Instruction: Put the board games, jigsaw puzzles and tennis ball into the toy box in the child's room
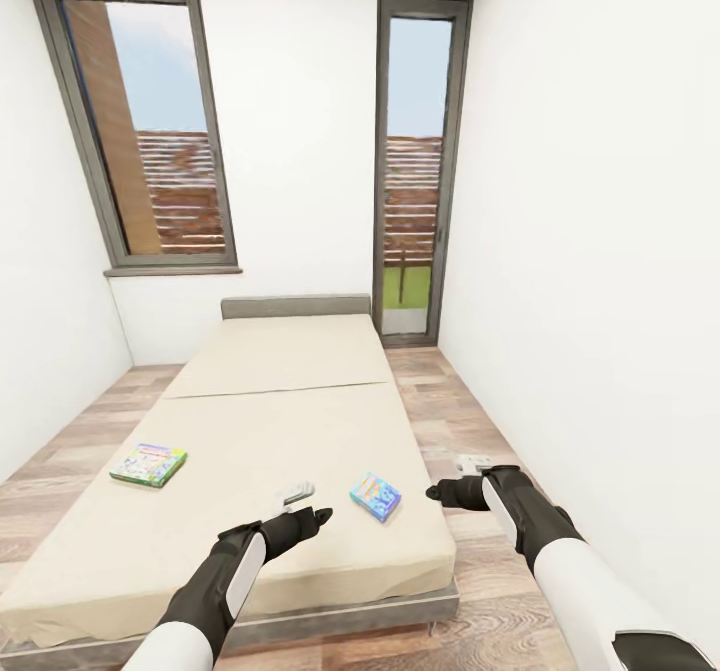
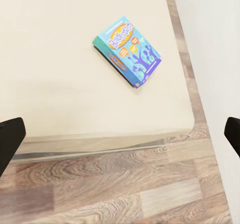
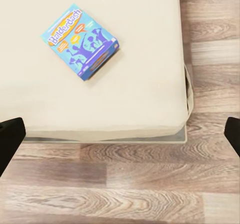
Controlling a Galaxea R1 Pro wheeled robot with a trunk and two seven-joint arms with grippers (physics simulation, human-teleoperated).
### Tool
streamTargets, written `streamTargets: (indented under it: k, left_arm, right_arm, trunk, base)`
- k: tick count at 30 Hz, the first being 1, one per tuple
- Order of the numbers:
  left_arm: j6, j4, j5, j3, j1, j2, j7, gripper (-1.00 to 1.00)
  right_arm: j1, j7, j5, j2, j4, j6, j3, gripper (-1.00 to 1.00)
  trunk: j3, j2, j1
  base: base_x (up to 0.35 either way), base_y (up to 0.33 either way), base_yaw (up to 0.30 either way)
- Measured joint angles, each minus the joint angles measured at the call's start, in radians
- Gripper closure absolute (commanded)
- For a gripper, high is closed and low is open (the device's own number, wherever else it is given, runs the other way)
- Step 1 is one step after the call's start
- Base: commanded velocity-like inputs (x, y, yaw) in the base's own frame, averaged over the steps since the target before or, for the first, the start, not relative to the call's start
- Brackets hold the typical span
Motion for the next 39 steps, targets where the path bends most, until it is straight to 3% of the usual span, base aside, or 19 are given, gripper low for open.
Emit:
streamTargets:
  k: [14, 24, 39]
  left_arm:
    - [0.004, 0.011, 0.005, 0.009, -0.006, 0.002, 0.069, -1.0]
    - [0.002, 0.008, 0.078, 0.007, -0.003, 0.002, 0.104, -1.0]
    - [0.001, 0.009, 0.104, 0.001, -0.001, 0.003, 0.119, -1.0]
  right_arm:
    - [0.001, -0.002, -0.001, -0.007, -0.001, -0.003, -0.001, -1.0]
    - [0.004, 0.007, -0.006, -0.01, -0.001, -0.005, 0.003, -1.0]
    - [0.005, 0.009, -0.007, -0.011, 0.0, -0.008, 0.004, -1.0]
  trunk:
    - [0.0, 0.0, 0.0]
    - [0.0, 0.0, 0.0]
    - [0.0, 0.0, 0.0]
  base:
    - [0.001, 0.0, -0.01]
    - [0.015, -0.006, -0.002]
    - [0.187, -0.1, 0.0]
